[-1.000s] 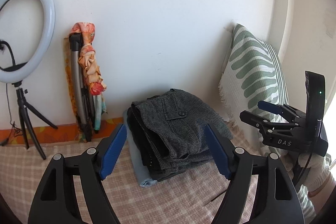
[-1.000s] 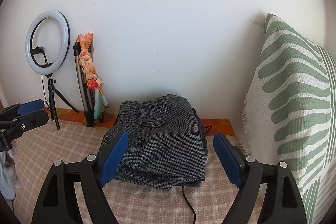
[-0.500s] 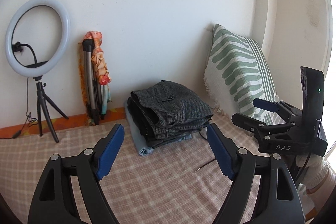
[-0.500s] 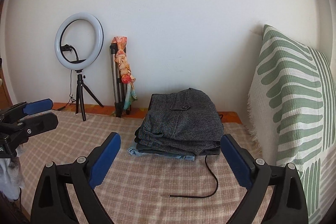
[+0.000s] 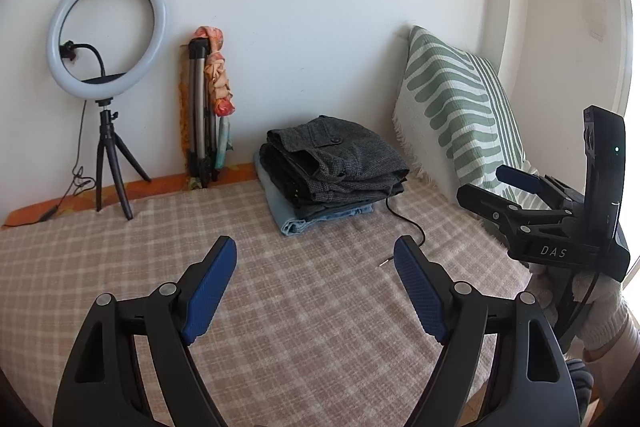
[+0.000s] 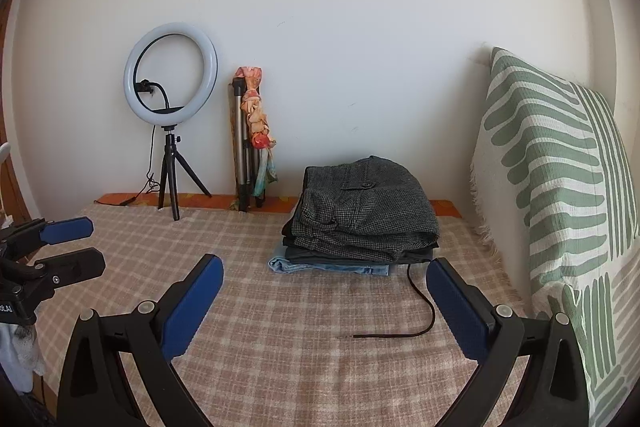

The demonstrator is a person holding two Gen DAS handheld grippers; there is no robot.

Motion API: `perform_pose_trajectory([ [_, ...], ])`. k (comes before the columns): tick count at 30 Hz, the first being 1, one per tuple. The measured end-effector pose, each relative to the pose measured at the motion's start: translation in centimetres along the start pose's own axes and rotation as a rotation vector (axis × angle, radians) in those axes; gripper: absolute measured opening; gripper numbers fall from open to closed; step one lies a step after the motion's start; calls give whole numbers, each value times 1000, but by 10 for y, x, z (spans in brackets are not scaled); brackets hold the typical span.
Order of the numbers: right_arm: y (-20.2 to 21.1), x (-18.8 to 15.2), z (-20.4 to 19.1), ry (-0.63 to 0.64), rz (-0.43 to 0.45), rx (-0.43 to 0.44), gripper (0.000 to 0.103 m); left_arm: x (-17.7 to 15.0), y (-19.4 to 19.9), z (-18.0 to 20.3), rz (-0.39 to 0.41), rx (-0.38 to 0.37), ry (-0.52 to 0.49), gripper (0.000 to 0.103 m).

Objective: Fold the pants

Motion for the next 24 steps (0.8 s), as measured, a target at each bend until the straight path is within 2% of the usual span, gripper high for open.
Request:
perform_pose_trajectory([
  [7, -5, -20, -18, -11, -3, 14, 103, -28, -1, -16, -22, 43, -3, 81],
  [24, -27, -50, -44, 2, -33, 48, 103, -51, -5, -43, -63, 57, 47, 81],
])
Point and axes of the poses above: each gripper's, at about its wrist camera, not at the fingertips, and y roughly against the way its jaws point, z to its right, x to its top, the point moved 2 cm from there along -y, roughly the way its jaws point, and after that the axes turned 4 degrees about x, right-handed, at the moved point
